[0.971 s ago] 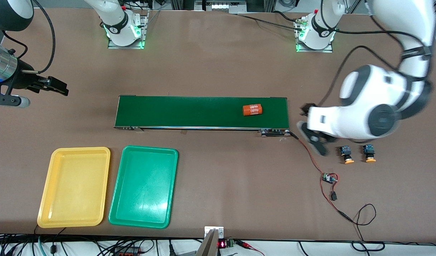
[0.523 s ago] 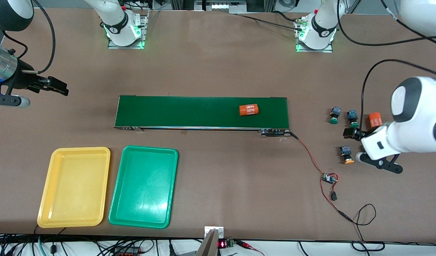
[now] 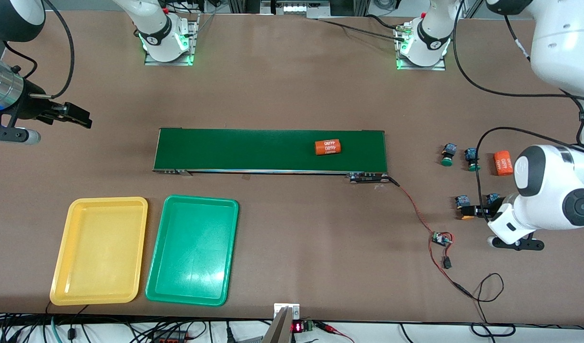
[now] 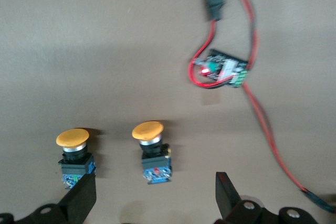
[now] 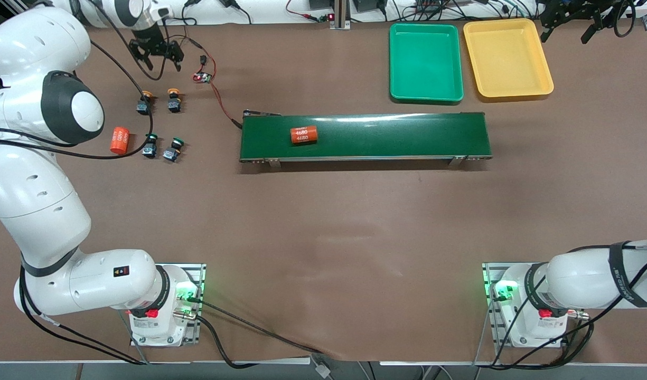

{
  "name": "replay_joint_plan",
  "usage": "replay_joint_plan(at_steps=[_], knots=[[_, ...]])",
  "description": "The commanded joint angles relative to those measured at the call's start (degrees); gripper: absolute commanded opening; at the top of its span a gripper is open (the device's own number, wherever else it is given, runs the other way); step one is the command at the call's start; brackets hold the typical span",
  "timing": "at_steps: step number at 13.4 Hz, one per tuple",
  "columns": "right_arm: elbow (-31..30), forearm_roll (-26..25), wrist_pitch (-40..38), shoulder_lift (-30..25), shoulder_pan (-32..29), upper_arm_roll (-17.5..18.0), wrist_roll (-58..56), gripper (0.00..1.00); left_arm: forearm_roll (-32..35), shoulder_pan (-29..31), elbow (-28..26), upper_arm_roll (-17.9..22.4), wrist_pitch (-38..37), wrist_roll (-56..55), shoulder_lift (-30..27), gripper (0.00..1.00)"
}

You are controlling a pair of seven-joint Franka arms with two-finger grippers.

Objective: Sort buttons by color to trays
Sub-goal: 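Move the left gripper back and grasp a yellow-capped button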

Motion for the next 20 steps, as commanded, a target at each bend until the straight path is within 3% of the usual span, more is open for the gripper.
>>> replay_joint_plan(at_steps=[1,3,5,6,7,9,11,14,16,17,20], knots=[[-0.33,-0.63,0.21,-0.32,0.19,0.12,-0.25,1.00,0.42,1.49,-4.89,-1.05,5.31,-0.29,0.61,1.00],[-0.33,-0.63,0.21,-0.32,0.19,0.12,-0.25,1.00,0.15,1.92,-11.32,-1.05,11.30,-1.00,0.17,1.00],[-0.33,-0.63,0.12,-0.32,0.36,0.20,-0.25,1.00,0.24,2.28,-13.09,-1.05,11.75,-1.00,0.52,1.00],[-0.33,-0.63,0.20,-0.32,0.36,0.12,-0.25,1.00,0.24,2.28,-13.80,-1.05,11.49,-1.00,0.44,0.90],[-0.33,-0.63,0.21,-0.23,0.36,0.12,-0.25,1.00,0.24,2.28,-13.80,-1.05,10.97,-0.83,0.26,0.67],[-0.33,-0.63,0.20,-0.32,0.36,0.12,-0.25,1.00,0.24,2.45,-13.80,-1.05,10.35,-1.09,0.26,0.35],[-0.33,-0.63,0.12,-0.32,0.36,0.12,-0.25,1.00,0.24,2.45,-13.46,-1.05,10.35,-1.88,0.00,0.18],[-0.33,-0.63,0.12,-0.32,0.36,0.12,-0.25,1.00,0.33,1.93,-12.66,-1.23,8.78,-1.88,-2.71,0.17],[-0.25,-0.55,0.12,-0.23,0.36,0.20,-0.25,1.00,0.15,-0.52,-12.57,-2.28,3.52,-2.05,-6.23,0.18],[-0.25,-0.63,0.12,-0.23,0.45,0.12,-0.25,1.00,0.15,-1.14,-12.66,-4.02,0.19,-3.27,-7.55,0.19],[-0.25,-0.63,0.12,-0.32,0.54,0.12,-0.25,1.00,0.15,-1.24,-13.80,-15.34,-5.81,-12.92,-10.10,0.22]])
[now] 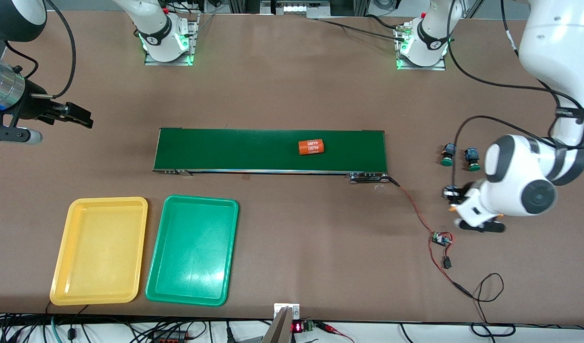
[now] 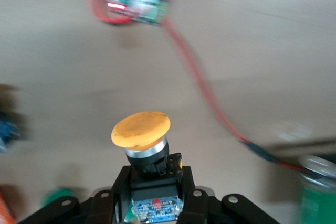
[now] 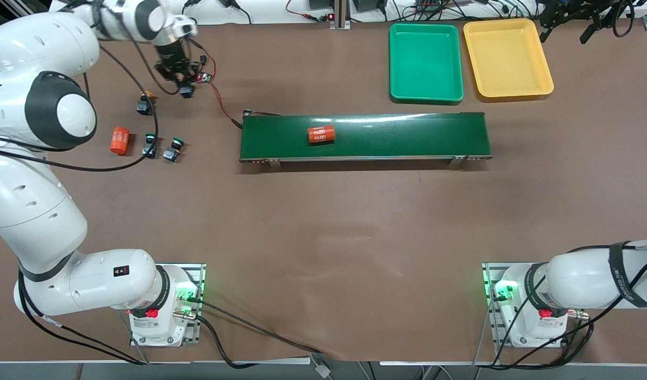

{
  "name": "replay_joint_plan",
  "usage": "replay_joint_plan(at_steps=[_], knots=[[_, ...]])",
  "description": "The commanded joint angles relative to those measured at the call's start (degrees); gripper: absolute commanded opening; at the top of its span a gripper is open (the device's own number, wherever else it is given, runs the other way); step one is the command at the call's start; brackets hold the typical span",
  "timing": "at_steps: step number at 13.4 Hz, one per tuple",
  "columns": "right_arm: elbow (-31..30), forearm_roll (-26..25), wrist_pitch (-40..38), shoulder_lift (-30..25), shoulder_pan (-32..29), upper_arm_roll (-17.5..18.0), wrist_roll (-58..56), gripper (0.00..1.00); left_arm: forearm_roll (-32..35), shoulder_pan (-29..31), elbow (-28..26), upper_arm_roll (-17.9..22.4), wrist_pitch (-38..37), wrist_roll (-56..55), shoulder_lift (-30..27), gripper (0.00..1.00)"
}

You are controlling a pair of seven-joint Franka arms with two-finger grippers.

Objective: Sort buttons by color to trays
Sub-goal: 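Place the yellow button on the conveyor belt with the left gripper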

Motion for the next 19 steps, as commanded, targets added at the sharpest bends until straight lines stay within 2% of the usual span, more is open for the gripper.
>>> replay_joint_plan(at_steps=[1,4,7,10,12,13,14,16,19], knots=[[-0.23,-0.55,0.12,-0.32,0.27,0.05,-0.23,1.00,0.26,-0.16,-3.14,-8.82,-2.19,-7.30,-2.41,0.23],[-0.23,-0.55,0.12,-0.23,0.27,0.05,-0.23,1.00,0.26,-0.77,-6.03,-15.87,-1.40,-15.81,-1.98,0.22],[-0.23,-0.55,0.12,-0.23,0.27,0.05,-0.23,1.00,0.44,-1.04,-10.25,-20.53,2.11,-22.59,-2.06,0.23],[-0.23,-0.55,0.03,-0.23,0.27,0.05,-0.23,1.00,0.44,-3.92,-14.91,-21.69,10.35,-29.54,-1.89,0.23],[-0.23,-0.63,0.03,-0.32,0.27,0.05,-0.23,1.00,1.05,-5.34,-15.98,-21.43,12.92,-31.58,-1.10,0.26],[-0.23,-0.63,0.12,-0.32,0.35,0.05,-0.23,1.00,1.14,-5.34,-15.98,-21.25,12.93,-31.67,-1.01,0.46],[-0.23,-0.63,0.20,-0.32,0.35,0.13,-0.23,1.00,1.05,-5.08,-15.63,-21.16,12.67,-32.37,-1.09,0.98],[-0.23,-0.63,0.29,-0.23,0.35,0.13,-0.23,1.00,1.14,-4.12,-14.40,-21.43,10.31,-32.11,-2.67,1.00],[-0.32,-0.63,0.12,-0.05,0.27,0.05,-0.32,1.00,1.31,-2.54,-4.59,-20.55,-1.27,-31.76,-3.12,1.00]])
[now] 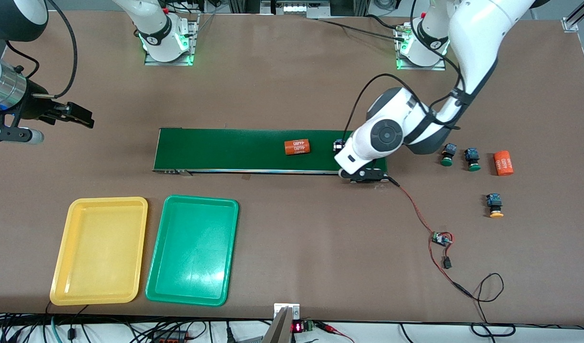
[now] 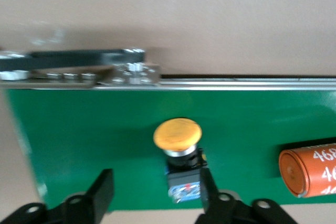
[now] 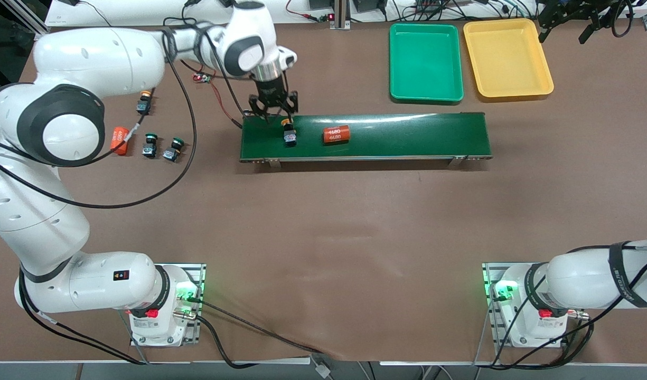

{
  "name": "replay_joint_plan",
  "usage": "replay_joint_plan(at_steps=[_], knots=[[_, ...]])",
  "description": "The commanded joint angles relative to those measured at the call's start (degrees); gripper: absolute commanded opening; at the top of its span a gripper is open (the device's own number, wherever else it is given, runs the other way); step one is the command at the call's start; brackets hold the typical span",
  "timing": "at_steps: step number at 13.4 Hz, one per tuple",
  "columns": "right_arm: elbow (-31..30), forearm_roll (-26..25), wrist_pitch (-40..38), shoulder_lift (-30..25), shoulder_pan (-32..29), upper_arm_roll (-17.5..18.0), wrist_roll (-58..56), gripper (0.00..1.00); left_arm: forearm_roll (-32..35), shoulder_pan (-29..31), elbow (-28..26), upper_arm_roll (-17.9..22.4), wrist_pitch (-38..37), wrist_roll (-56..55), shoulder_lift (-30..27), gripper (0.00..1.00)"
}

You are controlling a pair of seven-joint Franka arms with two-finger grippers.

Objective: Sort buttons by color to trays
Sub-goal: 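Place the yellow button on the conveyor belt with the left gripper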

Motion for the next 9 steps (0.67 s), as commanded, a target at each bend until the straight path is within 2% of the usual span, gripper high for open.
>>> replay_joint_plan(at_steps=[1,5,7,9], knots=[[-0.30,-0.63,0.03,-0.09,0.08,0.05,-0.40,1.00,2.65,2.60,8.89,1.12,-9.17,-0.24,-0.65,1.00],[-0.30,-0.63,0.03,-0.09,-0.01,0.05,-0.58,1.00,16.61,6.83,13.74,6.65,-9.10,2.37,4.00,1.00],[-0.82,-0.63,0.20,-0.17,-0.01,0.05,-0.84,1.00,18.31,9.20,17.43,8.06,-9.01,11.49,6.82,1.00],[-1.00,-0.46,0.47,-0.17,-0.01,0.13,-0.84,1.00,18.22,10.26,19.20,12.79,-8.40,20.45,8.32,1.00]])
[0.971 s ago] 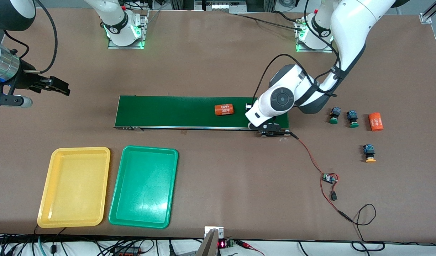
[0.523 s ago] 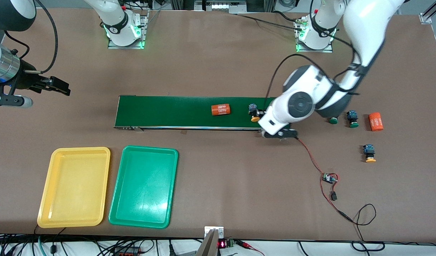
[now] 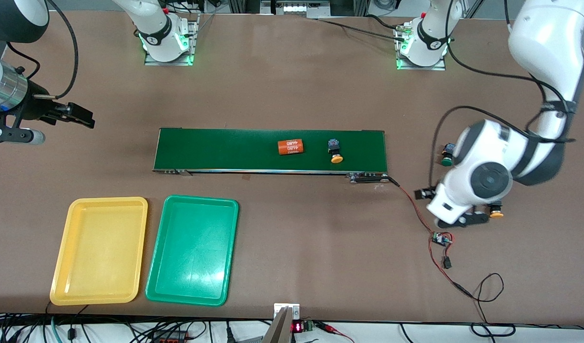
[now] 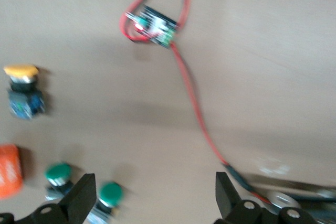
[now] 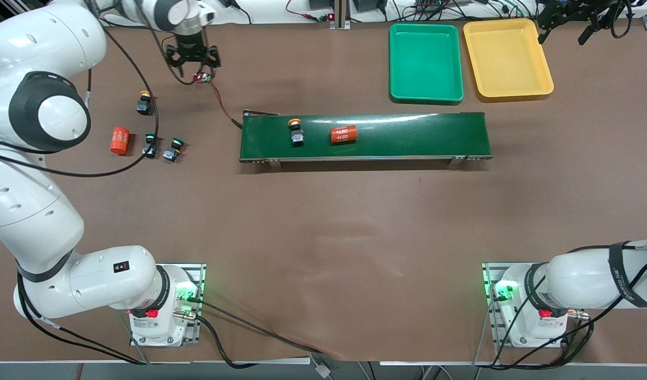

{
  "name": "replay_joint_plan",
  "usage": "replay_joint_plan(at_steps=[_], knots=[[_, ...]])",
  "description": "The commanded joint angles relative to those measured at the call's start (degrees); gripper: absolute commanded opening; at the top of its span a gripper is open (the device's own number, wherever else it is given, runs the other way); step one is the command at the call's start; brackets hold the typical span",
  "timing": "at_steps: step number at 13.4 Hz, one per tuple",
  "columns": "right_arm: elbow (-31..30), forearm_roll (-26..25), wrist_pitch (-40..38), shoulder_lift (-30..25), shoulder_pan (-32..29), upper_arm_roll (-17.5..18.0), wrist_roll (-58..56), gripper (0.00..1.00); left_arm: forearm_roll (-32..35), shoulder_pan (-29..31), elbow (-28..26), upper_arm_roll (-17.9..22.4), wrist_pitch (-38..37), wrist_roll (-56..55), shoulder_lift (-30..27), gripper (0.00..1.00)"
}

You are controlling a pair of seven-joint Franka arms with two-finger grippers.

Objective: Sort buttons by color to trays
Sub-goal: 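Place the yellow button on the conveyor belt with the left gripper, then grasp another yellow button with the left gripper while the right gripper approaches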

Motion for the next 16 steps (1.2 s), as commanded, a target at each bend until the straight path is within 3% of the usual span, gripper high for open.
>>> replay_joint_plan(at_steps=[1,3,8,12,14,16], knots=[[-0.71,-0.19,0.56,-0.30,-0.01,0.15,-0.73,1.00,1.38,0.21,4.10,5.06,1.12,11.59,2.87,1.00],[-0.71,-0.10,0.64,-0.30,0.52,0.15,-0.73,1.00,1.47,1.26,3.84,9.38,6.21,19.16,3.84,1.00],[-0.53,0.25,0.12,-0.91,3.25,0.15,-0.64,1.00,1.47,9.34,3.05,9.66,12.82,29.72,7.26,1.00],[-0.88,2.87,2.39,-0.21,5.26,0.06,0.68,1.00,1.47,12.33,-0.19,9.66,16.32,30.09,9.29,1.00],[-4.12,5.42,7.48,-0.21,5.79,0.15,1.56,1.00,0.94,13.31,-3.36,9.13,16.96,29.92,9.03,0.80],[-6.85,5.70,11.17,-0.21,7.28,0.15,2.17,1.00,0.76,13.31,-3.46,9.04,14.60,29.74,8.68,0.43]])
